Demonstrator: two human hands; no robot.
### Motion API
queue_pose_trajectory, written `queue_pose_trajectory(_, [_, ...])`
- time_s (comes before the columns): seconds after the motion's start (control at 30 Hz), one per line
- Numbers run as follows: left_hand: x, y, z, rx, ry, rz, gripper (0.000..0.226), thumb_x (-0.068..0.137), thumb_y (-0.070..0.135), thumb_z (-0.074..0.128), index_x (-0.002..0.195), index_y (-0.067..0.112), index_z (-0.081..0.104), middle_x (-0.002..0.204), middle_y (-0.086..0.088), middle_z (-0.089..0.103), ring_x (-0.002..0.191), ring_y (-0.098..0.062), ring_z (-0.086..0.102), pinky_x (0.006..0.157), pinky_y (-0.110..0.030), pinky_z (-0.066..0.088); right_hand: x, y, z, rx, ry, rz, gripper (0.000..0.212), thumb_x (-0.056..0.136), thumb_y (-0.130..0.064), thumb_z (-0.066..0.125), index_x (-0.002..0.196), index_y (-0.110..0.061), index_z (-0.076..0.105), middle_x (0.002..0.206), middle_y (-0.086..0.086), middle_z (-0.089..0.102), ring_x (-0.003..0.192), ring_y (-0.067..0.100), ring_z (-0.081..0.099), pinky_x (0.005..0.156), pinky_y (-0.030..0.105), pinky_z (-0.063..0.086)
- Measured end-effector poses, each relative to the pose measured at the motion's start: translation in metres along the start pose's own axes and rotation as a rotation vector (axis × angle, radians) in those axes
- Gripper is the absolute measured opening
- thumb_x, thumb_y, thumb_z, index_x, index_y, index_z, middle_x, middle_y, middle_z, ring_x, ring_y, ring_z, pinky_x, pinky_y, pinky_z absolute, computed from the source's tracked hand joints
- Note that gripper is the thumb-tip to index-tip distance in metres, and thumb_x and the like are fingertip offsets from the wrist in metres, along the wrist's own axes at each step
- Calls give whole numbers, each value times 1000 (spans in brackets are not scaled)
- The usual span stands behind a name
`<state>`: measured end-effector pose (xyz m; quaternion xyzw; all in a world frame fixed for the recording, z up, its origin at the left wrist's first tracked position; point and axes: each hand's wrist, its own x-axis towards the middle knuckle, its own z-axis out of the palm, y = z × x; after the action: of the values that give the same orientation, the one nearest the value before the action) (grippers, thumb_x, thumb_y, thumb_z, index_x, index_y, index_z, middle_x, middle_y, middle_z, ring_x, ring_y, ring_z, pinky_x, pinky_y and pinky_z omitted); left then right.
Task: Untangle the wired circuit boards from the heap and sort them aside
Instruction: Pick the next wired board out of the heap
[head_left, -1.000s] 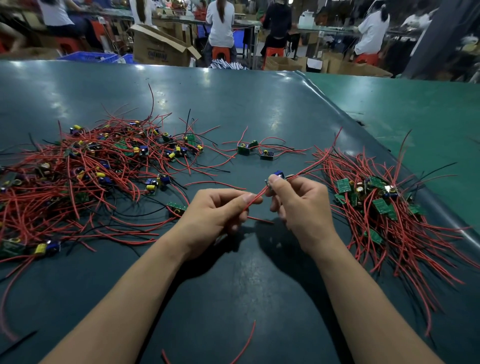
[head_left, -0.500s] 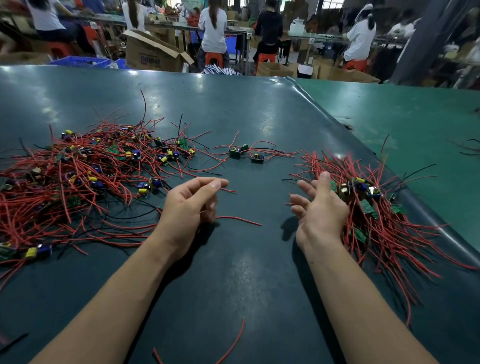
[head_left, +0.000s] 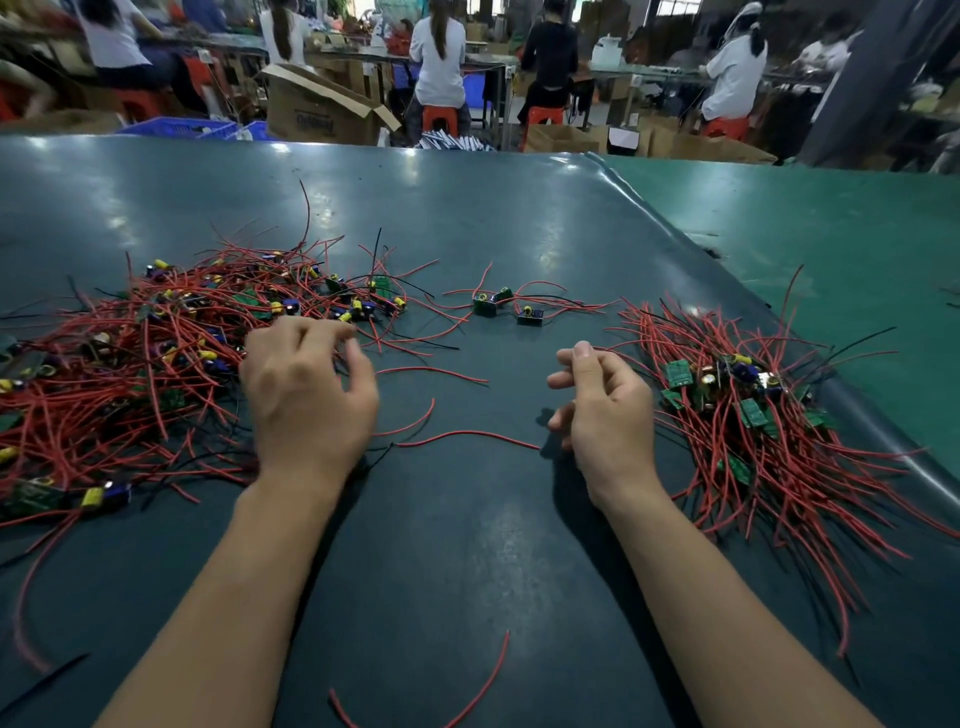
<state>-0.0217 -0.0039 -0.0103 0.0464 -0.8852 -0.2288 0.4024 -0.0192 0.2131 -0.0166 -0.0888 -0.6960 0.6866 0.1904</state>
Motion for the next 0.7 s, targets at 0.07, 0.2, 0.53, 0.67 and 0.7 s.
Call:
queue_pose_trajectory(0.07, [5,-15,-1,154,-179,-200,36,91,31,59,120,10,65,120,-17,60,115,-39,47,94,-47,38,0,0,0,-6,-3,-8,26,101,-34,49,86,-19,63,80,1,65,40,9,51,38,16,36])
queue_pose_trajectory(0.2, [5,-22,0,180,-296,-199,29,89,33,64,111,16,71,117,-13,65,110,-38,54,93,-49,42,0,0,-2,4,-8,5,26,101,-35,50,85,-18,63,78,0,65,40,10,51,37,17,35])
queue_pose_trajectory(0.53, [9,-19,5,280,-358,-242,32,85,35,66,115,28,65,120,-11,56,117,-35,44,93,-49,38,-5,0,-4,-62,-91,-12,29,99,-36,53,83,-16,66,75,-1,67,43,11,52,40,18,37])
queue_pose_trajectory(0.67, [8,-15,5,268,-343,-213,20,84,26,64,104,27,64,111,-4,64,114,-31,45,89,-47,33,-6,0,-5,-79,-121,-23,29,98,-38,54,82,-18,67,72,-3,66,45,12,53,41,19,38])
queue_pose_trajectory(0.7, [8,-14,5,258,-319,-213,19,83,24,65,102,26,65,109,-4,65,113,-31,46,89,-47,33,-7,-1,-6,-81,-123,-23,29,98,-38,54,82,-18,68,72,-3,67,45,12,53,42,19,38])
